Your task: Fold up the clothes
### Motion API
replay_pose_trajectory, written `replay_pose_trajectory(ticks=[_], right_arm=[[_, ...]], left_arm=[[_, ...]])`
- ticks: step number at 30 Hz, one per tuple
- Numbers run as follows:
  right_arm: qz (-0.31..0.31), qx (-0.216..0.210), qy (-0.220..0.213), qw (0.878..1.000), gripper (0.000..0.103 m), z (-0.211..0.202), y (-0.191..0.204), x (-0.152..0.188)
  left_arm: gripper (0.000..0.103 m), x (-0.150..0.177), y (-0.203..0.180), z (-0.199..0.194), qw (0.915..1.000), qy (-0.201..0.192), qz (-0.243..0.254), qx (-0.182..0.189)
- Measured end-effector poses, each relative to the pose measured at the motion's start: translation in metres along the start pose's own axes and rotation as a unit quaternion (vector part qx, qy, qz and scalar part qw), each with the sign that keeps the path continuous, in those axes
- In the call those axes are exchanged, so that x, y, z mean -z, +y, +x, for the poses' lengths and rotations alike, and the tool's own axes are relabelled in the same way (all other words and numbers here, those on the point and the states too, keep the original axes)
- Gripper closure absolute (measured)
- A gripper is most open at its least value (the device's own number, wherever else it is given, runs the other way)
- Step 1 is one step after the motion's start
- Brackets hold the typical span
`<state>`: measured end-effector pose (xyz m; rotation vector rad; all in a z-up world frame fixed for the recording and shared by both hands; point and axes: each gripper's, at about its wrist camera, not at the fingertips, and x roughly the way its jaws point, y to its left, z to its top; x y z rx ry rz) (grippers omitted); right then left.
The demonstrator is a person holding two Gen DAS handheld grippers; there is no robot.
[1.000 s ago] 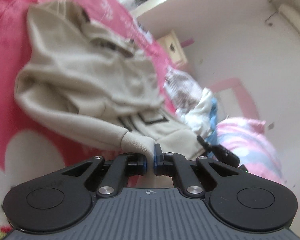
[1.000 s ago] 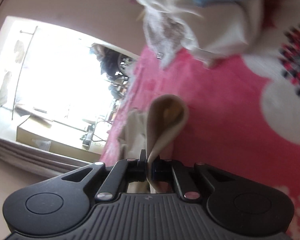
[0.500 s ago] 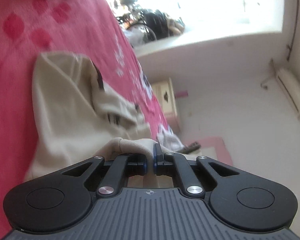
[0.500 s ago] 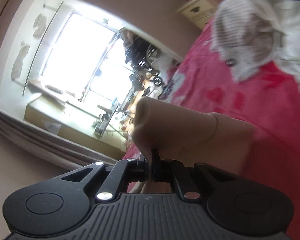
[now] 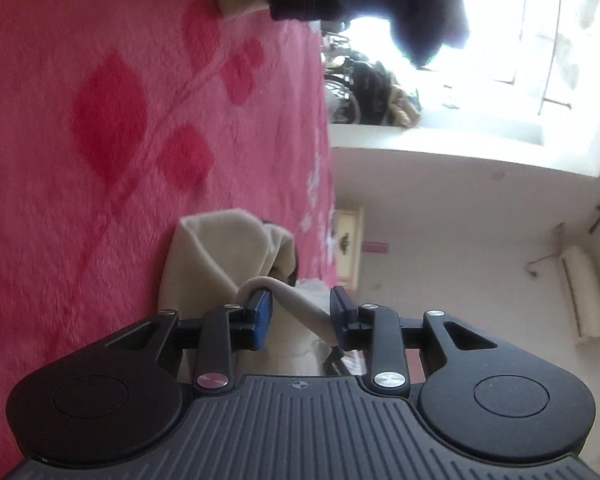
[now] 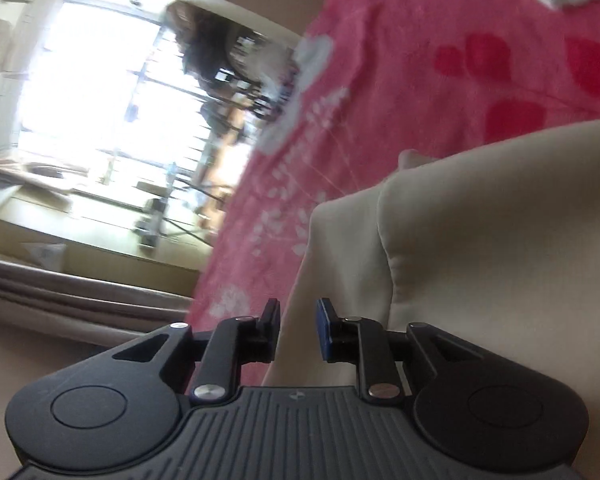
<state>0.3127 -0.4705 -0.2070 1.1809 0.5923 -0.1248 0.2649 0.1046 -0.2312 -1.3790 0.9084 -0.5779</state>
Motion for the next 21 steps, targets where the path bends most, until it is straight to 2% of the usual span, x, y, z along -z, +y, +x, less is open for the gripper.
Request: replay_pose_trajectory(ticks=[2, 3, 5, 7, 8, 9, 10, 11, 13, 15, 17, 19, 21], right_arm=[[-0.02, -0.018, -0.009, 1.0, 0.076, -0.013, 0.003, 0.008], [-0.034, -0.028, -0.01, 0.999, 0.076, -0.022, 0.008, 0.014], [-0.071, -0.042, -0.009, 0.997, 0.076, -0.042, 0.021, 0.031], [-0.14, -0.04, 0.005, 0.989, 0.076, -0.059, 0.047, 0.06], [-0.182, -0.036, 0.017, 0.983, 0.076, -0.064, 0.062, 0.077], [-0.227, -0.031, 0.033, 0.973, 0.076, -0.066, 0.075, 0.097], [-0.273, -0.026, 0.048, 0.961, 0.076, -0.067, 0.088, 0.118], [-0.317, -0.024, 0.061, 0.946, 0.076, -0.068, 0.101, 0.138], [-0.41, -0.025, 0.085, 0.908, 0.076, -0.065, 0.127, 0.184], [-0.485, -0.026, 0.099, 0.868, 0.075, -0.061, 0.15, 0.228], [-0.543, -0.029, 0.115, 0.831, 0.073, -0.054, 0.169, 0.271], [-0.582, -0.026, 0.133, 0.802, 0.06, -0.046, 0.184, 0.308], [-0.63, -0.007, 0.137, 0.764, 0.059, -0.035, 0.191, 0.342]], left_arm=[[0.072, 0.001, -0.011, 0.002, 0.999, 0.003, 0.044, -0.005], [0.071, 0.003, -0.021, 0.003, 0.9964, 0.007, 0.084, -0.012], [0.068, 0.007, -0.041, 0.006, 0.9863, 0.014, 0.162, -0.028], [0.065, 0.019, -0.065, 0.005, 0.9627, 0.011, 0.265, -0.055], [0.055, 0.022, -0.072, 0.003, 0.9503, -0.001, 0.303, -0.07], [0.046, 0.027, -0.078, 0.0, 0.9359, -0.021, 0.341, -0.086], [0.044, 0.031, -0.081, -0.001, 0.9253, -0.039, 0.363, -0.101], [0.044, 0.028, -0.08, -0.002, 0.9279, -0.043, 0.354, -0.108], [0.044, 0.023, -0.076, -0.005, 0.9329, -0.053, 0.335, -0.121], [0.044, 0.012, -0.069, -0.01, 0.9461, -0.06, 0.297, -0.116], [0.044, 0.001, -0.062, -0.014, 0.9551, -0.064, 0.265, -0.116], [0.044, -0.008, -0.054, -0.016, 0.9621, -0.064, 0.238, -0.116], [0.044, -0.017, -0.045, -0.016, 0.9701, -0.055, 0.21, -0.108]])
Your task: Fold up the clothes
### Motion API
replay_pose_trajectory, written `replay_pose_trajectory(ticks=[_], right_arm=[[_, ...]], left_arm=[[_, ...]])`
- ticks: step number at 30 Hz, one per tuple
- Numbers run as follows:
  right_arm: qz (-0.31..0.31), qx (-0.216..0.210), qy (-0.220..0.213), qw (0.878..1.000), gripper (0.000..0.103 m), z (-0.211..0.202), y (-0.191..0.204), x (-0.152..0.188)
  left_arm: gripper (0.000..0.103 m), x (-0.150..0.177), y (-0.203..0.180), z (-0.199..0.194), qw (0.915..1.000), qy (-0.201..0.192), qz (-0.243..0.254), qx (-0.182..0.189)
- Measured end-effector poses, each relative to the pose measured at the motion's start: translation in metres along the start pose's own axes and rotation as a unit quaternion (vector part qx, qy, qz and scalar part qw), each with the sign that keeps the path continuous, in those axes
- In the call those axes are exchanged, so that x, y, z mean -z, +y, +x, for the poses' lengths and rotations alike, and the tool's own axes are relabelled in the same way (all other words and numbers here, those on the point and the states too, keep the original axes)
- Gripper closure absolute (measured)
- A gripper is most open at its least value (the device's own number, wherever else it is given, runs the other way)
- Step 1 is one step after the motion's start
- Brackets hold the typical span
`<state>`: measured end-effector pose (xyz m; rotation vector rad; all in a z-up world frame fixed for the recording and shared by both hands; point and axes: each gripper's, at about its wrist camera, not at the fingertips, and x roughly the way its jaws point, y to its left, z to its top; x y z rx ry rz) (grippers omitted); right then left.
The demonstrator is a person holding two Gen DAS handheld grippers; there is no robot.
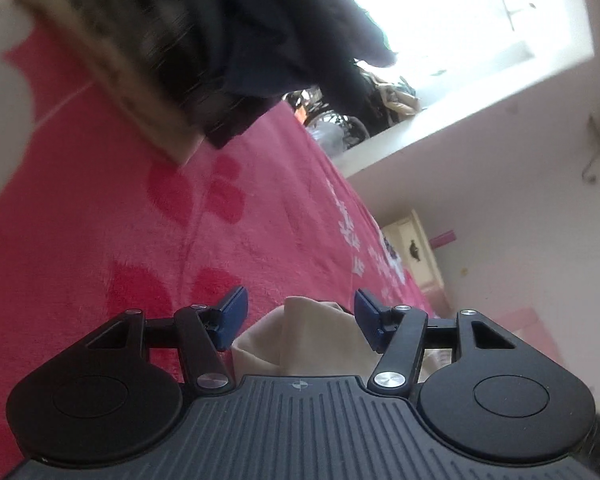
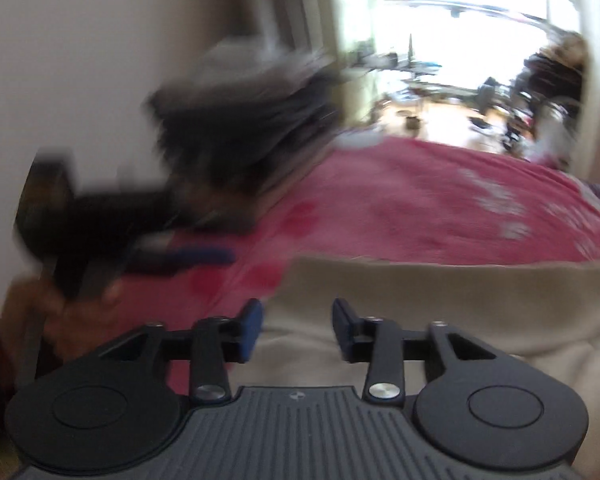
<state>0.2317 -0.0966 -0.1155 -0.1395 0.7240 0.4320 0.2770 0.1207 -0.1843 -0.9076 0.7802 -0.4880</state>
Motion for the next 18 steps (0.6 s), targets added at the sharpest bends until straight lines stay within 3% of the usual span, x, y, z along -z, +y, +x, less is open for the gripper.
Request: replay_pose_trajectory(ticks=[2, 8, 11, 13, 18], right_arm=[[-0.045, 0.028, 0.016, 0.998, 0.055, 0.017, 0.023, -0.003], [-0.093, 0.094, 0.058, 0.99, 0.053, 0.071, 0.044, -0.008], [-0.078, 0.113, 0.065, 0.988, 0.067, 0.082, 0.041, -0.001], [-0.057, 0.107, 0.065, 0.991, 0.094, 0.084, 0.035, 0.004], [-0.068, 0.089, -0.002, 0.994, 0.096, 0.058, 0.05, 0.007]], left_arm=[[0.044, -0.002, 0.007, 0.005, 0.9996, 0.017, -0.022, 0.009], [0.044, -0.002, 0.004, 0.009, 0.9997, 0.023, -0.006, 0.012], [0.045, -0.002, 0.0, 0.013, 0.9997, 0.022, 0.011, 0.008], [0.045, -0.001, -0.002, 0.014, 0.9995, 0.023, 0.019, 0.006], [0.045, 0.002, -0.004, 0.006, 0.9993, 0.016, 0.033, 0.007]])
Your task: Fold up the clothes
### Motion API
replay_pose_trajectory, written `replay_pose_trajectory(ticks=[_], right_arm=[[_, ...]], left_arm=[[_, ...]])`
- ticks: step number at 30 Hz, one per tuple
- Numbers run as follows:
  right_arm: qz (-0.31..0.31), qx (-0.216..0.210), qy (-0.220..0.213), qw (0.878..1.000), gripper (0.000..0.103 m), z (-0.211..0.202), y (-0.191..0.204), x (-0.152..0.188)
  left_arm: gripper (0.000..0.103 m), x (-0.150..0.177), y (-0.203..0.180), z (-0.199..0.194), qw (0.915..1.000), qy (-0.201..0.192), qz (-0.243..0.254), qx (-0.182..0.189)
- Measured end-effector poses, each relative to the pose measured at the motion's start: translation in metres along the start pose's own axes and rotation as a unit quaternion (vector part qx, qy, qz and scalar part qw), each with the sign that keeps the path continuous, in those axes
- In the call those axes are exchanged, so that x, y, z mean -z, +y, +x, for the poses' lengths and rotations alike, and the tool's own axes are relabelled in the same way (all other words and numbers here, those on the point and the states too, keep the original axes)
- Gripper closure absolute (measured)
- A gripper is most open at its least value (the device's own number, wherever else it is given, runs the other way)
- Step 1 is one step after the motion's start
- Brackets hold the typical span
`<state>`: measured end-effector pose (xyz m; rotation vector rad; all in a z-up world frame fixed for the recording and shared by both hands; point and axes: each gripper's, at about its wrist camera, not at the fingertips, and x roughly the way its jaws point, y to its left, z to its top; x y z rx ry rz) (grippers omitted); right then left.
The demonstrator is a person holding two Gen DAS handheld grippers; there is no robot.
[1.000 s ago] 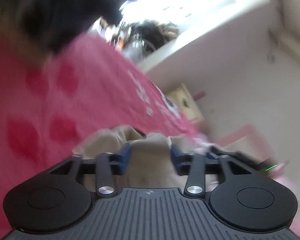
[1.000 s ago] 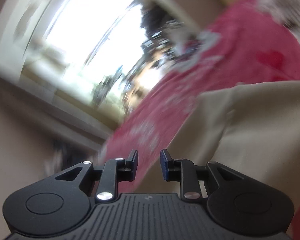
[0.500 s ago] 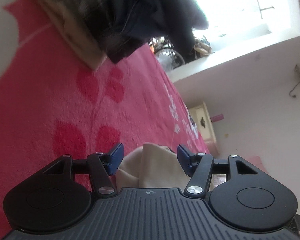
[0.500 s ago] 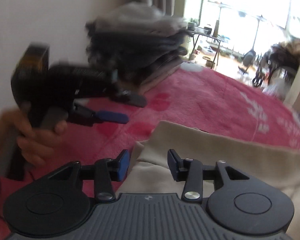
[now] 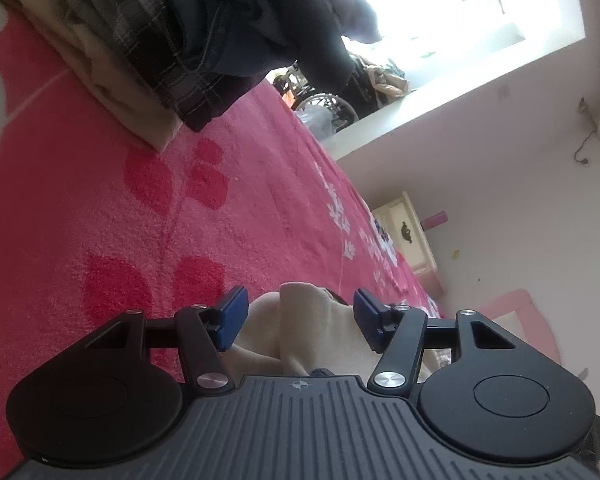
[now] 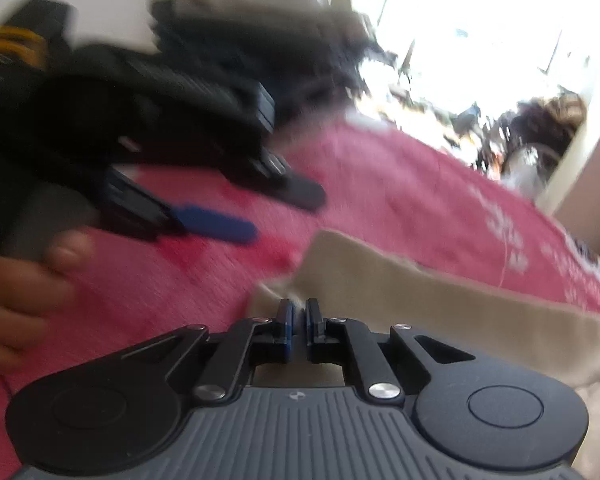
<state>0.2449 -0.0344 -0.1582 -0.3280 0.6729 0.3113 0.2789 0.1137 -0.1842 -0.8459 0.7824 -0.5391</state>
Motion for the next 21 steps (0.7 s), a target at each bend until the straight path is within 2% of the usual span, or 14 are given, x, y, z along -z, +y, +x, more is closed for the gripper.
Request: replay_pose_trajectory(ticks=[2, 4, 6, 8, 9, 12, 14, 16, 17, 19, 21], right_arm=[[-0.002, -0.022, -0.016, 1.0, 0.096, -0.006, 0.004, 0.003], [0.01, -0.053, -0.003, 0.999, 0.103, 0.004, 0.006, 0.012], [0.023, -0.084, 0.012, 0.996, 0.103, 0.016, 0.008, 0.022], [0.02, -0.078, 0.009, 0.997, 0.102, 0.019, 0.008, 0.028], [0.032, -0.082, -0.005, 0.996, 0.101, 0.013, 0.003, 0.029], [0.088, -0.086, -0.057, 0.991, 0.083, -0.03, -0.032, 0.034], [0.132, -0.083, -0.083, 0.984, 0.082, -0.063, -0.062, 0.042], [0.182, -0.059, -0.106, 0.976, 0.076, -0.101, -0.098, 0.057], [0.205, -0.033, -0.116, 0.971, 0.076, -0.118, -0.12, 0.067], [0.235, 0.032, -0.118, 0.964, 0.075, -0.141, -0.163, 0.087], [0.247, 0.108, -0.102, 0.958, 0.075, -0.152, -0.207, 0.104]], left_arm=[[0.045, 0.001, -0.001, 0.0, 1.0, -0.002, 0.004, -0.001], [0.045, 0.003, -0.002, 0.001, 1.0, -0.003, 0.008, -0.005], [0.045, 0.005, -0.002, 0.0, 0.9999, -0.005, 0.013, -0.007], [0.045, 0.007, -0.004, 0.001, 0.9998, -0.011, 0.017, -0.008], [0.045, 0.007, -0.005, 0.0, 0.9997, -0.015, 0.019, -0.006], [0.045, 0.008, -0.01, -0.003, 0.9993, -0.027, 0.022, 0.01], [0.045, 0.01, -0.015, -0.004, 0.9988, -0.028, 0.027, 0.03], [0.045, 0.016, -0.027, 0.002, 0.9976, -0.01, 0.041, 0.055], [0.045, 0.02, -0.034, 0.007, 0.9965, 0.001, 0.05, 0.066], [0.045, 0.033, -0.045, 0.018, 0.9949, 0.027, 0.072, 0.065], [0.046, 0.046, -0.048, 0.034, 0.9941, 0.056, 0.089, 0.029]])
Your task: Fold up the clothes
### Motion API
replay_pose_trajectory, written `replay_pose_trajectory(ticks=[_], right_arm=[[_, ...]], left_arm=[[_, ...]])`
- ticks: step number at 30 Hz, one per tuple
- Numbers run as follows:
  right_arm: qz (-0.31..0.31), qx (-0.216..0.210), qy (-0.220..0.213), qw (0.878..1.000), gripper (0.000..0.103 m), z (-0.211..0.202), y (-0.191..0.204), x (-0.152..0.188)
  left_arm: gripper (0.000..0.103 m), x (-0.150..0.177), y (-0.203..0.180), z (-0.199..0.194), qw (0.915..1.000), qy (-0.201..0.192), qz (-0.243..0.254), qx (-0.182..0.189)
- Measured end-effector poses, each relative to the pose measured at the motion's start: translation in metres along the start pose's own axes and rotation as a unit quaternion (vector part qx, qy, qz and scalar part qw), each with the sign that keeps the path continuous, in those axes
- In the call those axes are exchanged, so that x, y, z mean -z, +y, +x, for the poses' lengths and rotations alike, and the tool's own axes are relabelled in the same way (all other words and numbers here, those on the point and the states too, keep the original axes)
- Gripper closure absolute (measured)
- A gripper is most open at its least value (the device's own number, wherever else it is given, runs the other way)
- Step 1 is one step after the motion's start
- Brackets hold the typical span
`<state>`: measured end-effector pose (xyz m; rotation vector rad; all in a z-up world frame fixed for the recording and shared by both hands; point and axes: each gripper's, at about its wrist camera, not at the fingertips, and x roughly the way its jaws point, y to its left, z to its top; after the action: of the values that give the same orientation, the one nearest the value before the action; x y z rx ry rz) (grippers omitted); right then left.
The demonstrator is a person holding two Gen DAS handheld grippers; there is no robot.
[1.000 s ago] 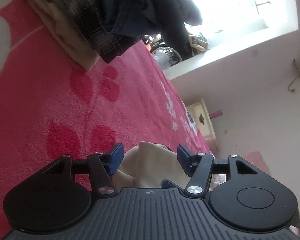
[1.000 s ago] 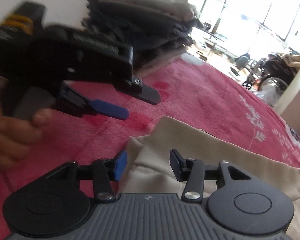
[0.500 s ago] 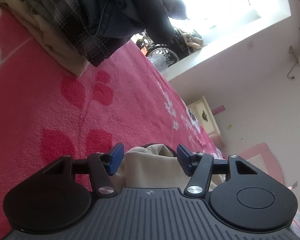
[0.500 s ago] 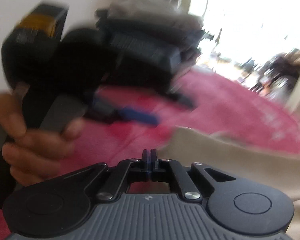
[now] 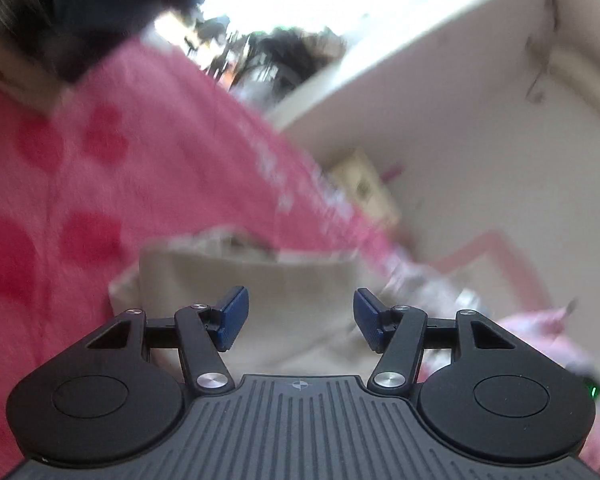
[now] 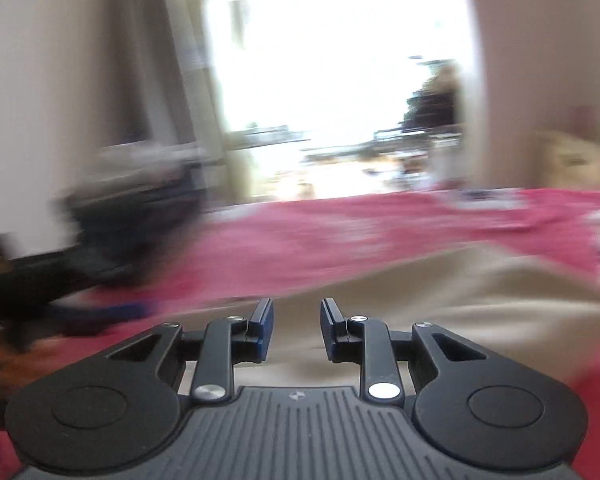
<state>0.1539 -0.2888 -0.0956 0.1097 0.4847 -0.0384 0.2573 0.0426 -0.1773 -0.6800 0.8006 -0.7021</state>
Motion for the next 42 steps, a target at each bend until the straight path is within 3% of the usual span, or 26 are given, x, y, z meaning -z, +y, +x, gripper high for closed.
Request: replay_pose_trajectory(ticks=[2, 3, 8, 11, 13, 14, 16, 19, 21, 24, 26, 28, 34, 37, 40, 42], right_arm=[[0.012, 0.053, 0.003, 0.999, 0.075, 0.01, -0.041, -0.009], [0.019, 0.078, 0.004, 0.997, 0.074, 0.016, -0.062, -0.013], [0.068, 0.132, 0.04, 0.988, 0.079, 0.086, -0.149, -0.022], [0.093, 0.16, 0.107, 0.977, 0.081, 0.155, -0.197, -0.004], [0.132, 0.171, 0.127, 0.968, 0.085, 0.172, -0.215, 0.007], [0.143, 0.198, 0.117, 0.963, 0.083, 0.169, -0.214, 0.007], [0.166, 0.196, 0.062, 0.964, 0.081, 0.148, -0.212, -0.003], [0.148, 0.132, 0.006, 0.98, 0.081, 0.117, -0.187, -0.021], [0.117, 0.075, 0.032, 0.99, 0.081, 0.124, -0.166, -0.027], [0.086, 0.017, 0.105, 0.991, 0.083, 0.161, -0.142, -0.03], [0.073, 0.057, 0.154, 0.984, 0.086, 0.204, -0.137, -0.024], [0.071, 0.107, 0.167, 0.978, 0.087, 0.229, -0.141, -0.022], [0.164, 0.147, 0.099, 0.97, 0.082, 0.163, -0.158, -0.04], [0.124, 0.081, 0.089, 0.985, 0.082, 0.104, -0.126, -0.036], [0.081, 0.042, 0.097, 0.991, 0.085, 0.068, -0.092, -0.007], [0.057, 0.085, 0.141, 0.985, 0.086, 0.077, -0.088, 0.029]], left_arm=[[0.052, 0.009, 0.004, 0.015, 0.9987, 0.025, 0.001, -0.045], [0.057, 0.008, 0.007, 0.016, 0.9985, 0.025, -0.004, -0.048], [0.058, 0.006, 0.022, 0.019, 0.9978, 0.025, -0.033, -0.053], [0.06, 0.008, 0.027, 0.02, 0.998, 0.024, -0.034, -0.048], [0.06, 0.008, 0.027, 0.021, 0.9982, 0.024, -0.028, -0.047], [0.06, 0.009, 0.027, 0.021, 0.9983, 0.023, -0.023, -0.048], [0.059, 0.011, 0.022, 0.025, 0.9985, 0.02, -0.013, -0.05], [0.058, 0.011, 0.021, 0.022, 0.9985, 0.015, -0.001, -0.053], [0.057, 0.012, 0.021, 0.021, 0.9985, 0.01, 0.0, -0.053], [0.057, 0.012, 0.019, 0.018, 0.9983, 0.005, 0.006, -0.057], [0.057, 0.012, 0.02, 0.017, 0.9983, 0.003, 0.008, -0.058], [0.057, 0.012, 0.022, 0.017, 0.9984, 0.003, 0.005, -0.056], [0.057, 0.009, 0.026, 0.018, 0.9988, 0.004, -0.009, -0.049], [0.057, 0.008, 0.027, 0.017, 0.9985, 0.003, -0.021, -0.051], [0.057, 0.007, 0.027, 0.016, 0.9981, 0.001, -0.025, -0.056], [0.057, 0.007, 0.025, 0.015, 0.9978, -0.001, -0.019, -0.064]])
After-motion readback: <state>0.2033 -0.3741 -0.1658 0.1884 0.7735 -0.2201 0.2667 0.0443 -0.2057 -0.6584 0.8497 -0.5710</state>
